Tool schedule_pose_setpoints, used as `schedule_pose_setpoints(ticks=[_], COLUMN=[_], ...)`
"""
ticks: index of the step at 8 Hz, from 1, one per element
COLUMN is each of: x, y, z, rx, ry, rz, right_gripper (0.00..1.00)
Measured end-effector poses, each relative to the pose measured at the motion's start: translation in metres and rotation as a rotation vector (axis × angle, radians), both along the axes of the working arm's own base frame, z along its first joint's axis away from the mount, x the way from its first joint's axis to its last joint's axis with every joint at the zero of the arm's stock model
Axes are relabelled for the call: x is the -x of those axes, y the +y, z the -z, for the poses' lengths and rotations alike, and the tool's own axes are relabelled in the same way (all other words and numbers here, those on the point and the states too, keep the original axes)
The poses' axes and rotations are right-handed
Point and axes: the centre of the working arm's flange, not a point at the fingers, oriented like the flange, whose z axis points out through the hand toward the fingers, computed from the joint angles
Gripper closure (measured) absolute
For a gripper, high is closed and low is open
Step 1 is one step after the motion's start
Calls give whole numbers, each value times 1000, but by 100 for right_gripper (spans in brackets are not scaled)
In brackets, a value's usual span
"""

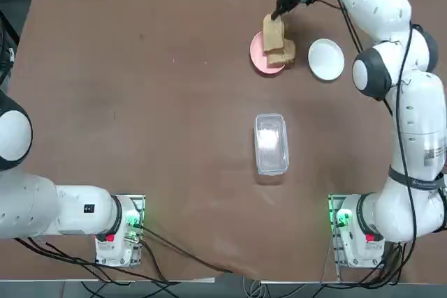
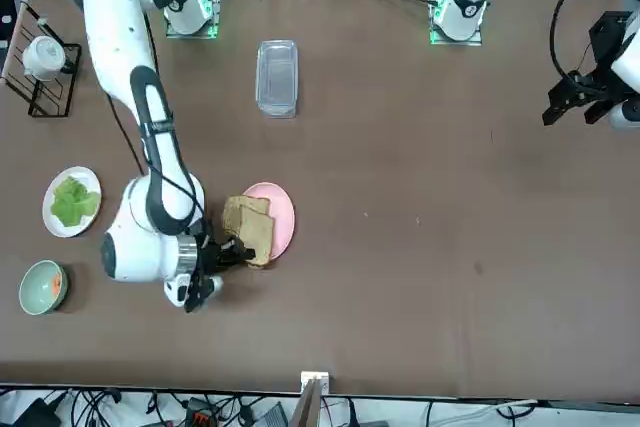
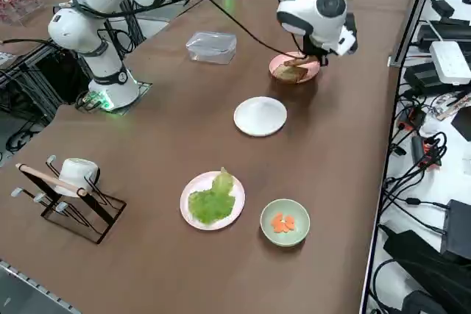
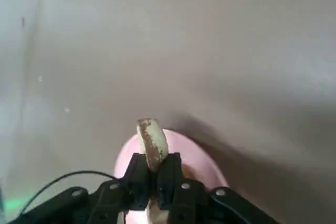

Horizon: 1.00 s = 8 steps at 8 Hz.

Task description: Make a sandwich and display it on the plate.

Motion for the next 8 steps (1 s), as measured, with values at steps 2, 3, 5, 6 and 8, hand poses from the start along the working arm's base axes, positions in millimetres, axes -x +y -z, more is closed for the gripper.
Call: schedule_pose_setpoints(ticks=[2,3,5,6,8], x=[11,16,9,4,6], y=[0,-7,-68,-123,-210], z=[-62,-91,-130,-140,-152], rx=[51,68,81,77,89], ry=[99,128,139,152,175], rz=[61,90,201,273,393], right_gripper=[92,92,92,92,92])
